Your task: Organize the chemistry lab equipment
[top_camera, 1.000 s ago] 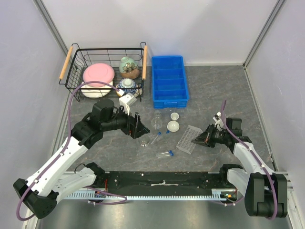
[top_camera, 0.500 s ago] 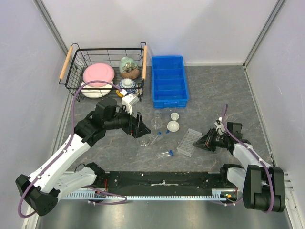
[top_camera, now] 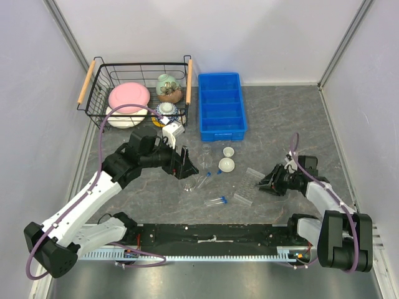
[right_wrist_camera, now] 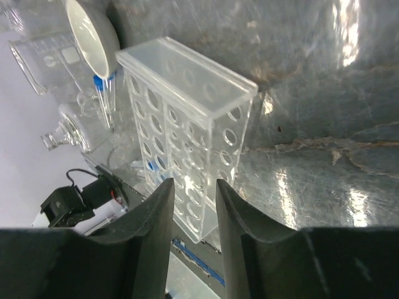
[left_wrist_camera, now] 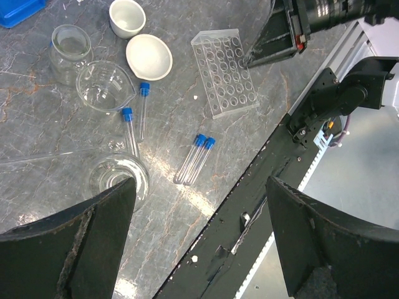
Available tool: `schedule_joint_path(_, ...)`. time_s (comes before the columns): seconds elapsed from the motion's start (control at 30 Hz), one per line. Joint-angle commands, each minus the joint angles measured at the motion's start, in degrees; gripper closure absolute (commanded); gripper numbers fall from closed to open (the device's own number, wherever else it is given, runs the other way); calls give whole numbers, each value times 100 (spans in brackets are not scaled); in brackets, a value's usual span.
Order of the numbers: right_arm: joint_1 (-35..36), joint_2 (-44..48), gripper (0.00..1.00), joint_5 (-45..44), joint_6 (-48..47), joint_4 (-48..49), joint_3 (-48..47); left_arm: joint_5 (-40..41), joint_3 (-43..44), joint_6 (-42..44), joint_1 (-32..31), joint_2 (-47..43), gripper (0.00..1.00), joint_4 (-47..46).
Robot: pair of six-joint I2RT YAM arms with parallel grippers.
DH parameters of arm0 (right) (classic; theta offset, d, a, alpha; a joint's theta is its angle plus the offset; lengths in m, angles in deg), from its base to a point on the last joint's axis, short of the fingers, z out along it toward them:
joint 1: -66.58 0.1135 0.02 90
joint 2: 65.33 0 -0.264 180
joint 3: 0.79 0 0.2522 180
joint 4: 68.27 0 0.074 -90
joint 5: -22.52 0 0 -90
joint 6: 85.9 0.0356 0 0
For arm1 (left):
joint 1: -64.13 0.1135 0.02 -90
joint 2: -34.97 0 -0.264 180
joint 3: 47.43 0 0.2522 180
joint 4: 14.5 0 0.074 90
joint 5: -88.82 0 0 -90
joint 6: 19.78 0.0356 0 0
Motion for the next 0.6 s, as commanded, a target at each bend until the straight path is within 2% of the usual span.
schedule_joint_path(0.0,-9,216,57,-750,-557,-906,-953,-138,80,178,-24,7,9,-220)
schedule_joint_path(0.03,-9,242,50,-760,-557,-1100,-1181,-155,80,178,-24,16,9,-229)
schedule_joint_path(0.07,-1,286,47,-1003,-635,-1311,-1375,-155,71,178,-24,16,9,-211)
schedule_joint_path(0.2,34,524,47,-1699,-1161,-2217,-2377,-147,54,160,-24,7,9,-211)
schedule_joint_path(0.23,52,524,47,-1796,-1250,-2558,-2884,-138,54,160,-24,33,9,-211)
schedule_joint_path(0.4,394,532,47,-2420,-1453,-3097,-4073,-129,71,125,-24,59,9,-202)
schedule_joint_path(0.47,702,524,47,-2552,-1436,-3097,-4215,-112,63,125,-24,16,9,-185)
schedule_joint_path(0.57,1614,401,48,-3044,-1305,-3124,-4383,-41,63,107,-24,-2,9,-124)
